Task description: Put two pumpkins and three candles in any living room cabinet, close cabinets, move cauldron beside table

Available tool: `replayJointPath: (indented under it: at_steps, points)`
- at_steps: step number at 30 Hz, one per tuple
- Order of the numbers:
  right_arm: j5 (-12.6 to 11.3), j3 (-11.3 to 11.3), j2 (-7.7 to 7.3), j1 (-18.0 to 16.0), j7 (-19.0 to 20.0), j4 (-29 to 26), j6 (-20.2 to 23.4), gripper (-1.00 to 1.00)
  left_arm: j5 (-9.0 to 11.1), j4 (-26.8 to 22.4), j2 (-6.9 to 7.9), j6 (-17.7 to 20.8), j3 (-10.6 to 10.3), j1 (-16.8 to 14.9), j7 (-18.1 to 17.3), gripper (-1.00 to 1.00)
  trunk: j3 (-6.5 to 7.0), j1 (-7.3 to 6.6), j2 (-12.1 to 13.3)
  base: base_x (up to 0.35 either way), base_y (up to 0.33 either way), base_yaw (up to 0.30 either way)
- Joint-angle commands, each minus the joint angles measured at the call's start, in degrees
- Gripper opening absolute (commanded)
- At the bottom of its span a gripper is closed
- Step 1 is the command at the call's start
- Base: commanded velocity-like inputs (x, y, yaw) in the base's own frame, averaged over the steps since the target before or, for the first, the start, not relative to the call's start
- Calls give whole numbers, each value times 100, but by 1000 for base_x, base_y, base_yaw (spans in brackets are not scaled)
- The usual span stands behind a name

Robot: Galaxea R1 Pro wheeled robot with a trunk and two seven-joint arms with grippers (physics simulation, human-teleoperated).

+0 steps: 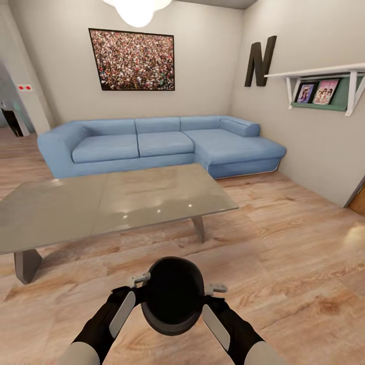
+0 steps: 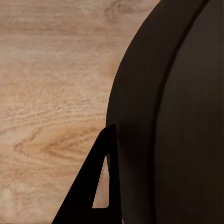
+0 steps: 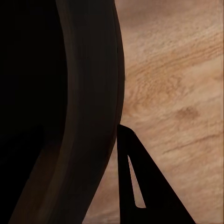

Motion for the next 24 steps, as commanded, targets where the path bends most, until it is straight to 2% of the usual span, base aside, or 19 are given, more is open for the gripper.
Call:
replayJointPath:
  at_steps: [1, 13, 24]
  points:
    - [25, 17, -5, -6, -52, -245, 10, -100, -1, -4, 3, 31, -11, -3, 59, -100, -5, -1, -3, 115, -101, 231]
    - [25, 17, -5, -6, -53, -246, 10, -100, -9, -4, 3, 31, -9, -3, 57, -100, -5, -1, -3, 179, -109, 30]
    - [28, 17, -5, -6, -52, -247, 10, -100, -8, -4, 3, 31, -10, -3, 58, -100, -5, -1, -3, 21, -15, 1]
